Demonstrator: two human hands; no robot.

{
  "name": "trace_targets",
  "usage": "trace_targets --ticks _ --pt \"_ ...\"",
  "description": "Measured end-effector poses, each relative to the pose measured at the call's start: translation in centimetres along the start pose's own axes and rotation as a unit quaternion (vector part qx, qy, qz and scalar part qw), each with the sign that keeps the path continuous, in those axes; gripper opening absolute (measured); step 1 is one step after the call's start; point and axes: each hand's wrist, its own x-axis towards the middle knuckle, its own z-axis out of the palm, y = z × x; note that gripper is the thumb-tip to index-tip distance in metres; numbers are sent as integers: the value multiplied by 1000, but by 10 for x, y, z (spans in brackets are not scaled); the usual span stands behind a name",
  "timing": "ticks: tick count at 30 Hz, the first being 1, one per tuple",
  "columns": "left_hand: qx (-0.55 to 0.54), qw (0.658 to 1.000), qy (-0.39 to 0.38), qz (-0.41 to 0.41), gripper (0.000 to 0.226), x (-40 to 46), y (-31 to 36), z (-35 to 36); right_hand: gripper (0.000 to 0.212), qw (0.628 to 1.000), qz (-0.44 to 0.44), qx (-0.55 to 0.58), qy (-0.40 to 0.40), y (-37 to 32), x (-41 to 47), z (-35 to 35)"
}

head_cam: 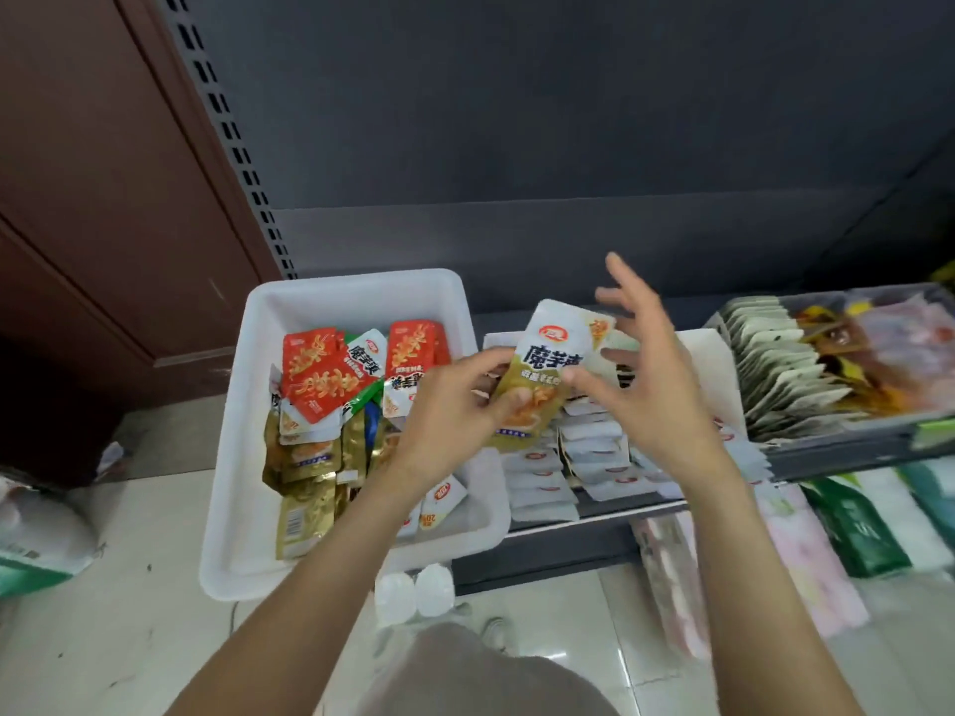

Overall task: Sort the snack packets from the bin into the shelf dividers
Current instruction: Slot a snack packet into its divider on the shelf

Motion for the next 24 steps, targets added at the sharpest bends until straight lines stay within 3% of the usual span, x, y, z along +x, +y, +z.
trace_targets --ticks 4,8,11,13,16,20,24 --pt "44 996 22 77 37 29 18 28 17 996 -34 -68 52 12 6 -49" --pt "72 996 40 35 56 50 3 52 9 983 -23 -56 172 35 12 -70" --pt "243 968 -11 62 50 50 -14 66 9 976 1 -83 202 64 16 -66" --pt "347 931 -48 105 46 48 -23 72 9 977 8 -82 196 80 16 -56" --pt "410 897 -76 148 35 47 -31 78 9 976 -3 -131 176 90 15 -39" --pt "387 904 -48 176 26 46 -32 79 9 954 -24 -281 101 101 20 -18" --pt "371 913 -38 166 25 49 -37 79 20 911 -49 -408 -41 119 30 4"
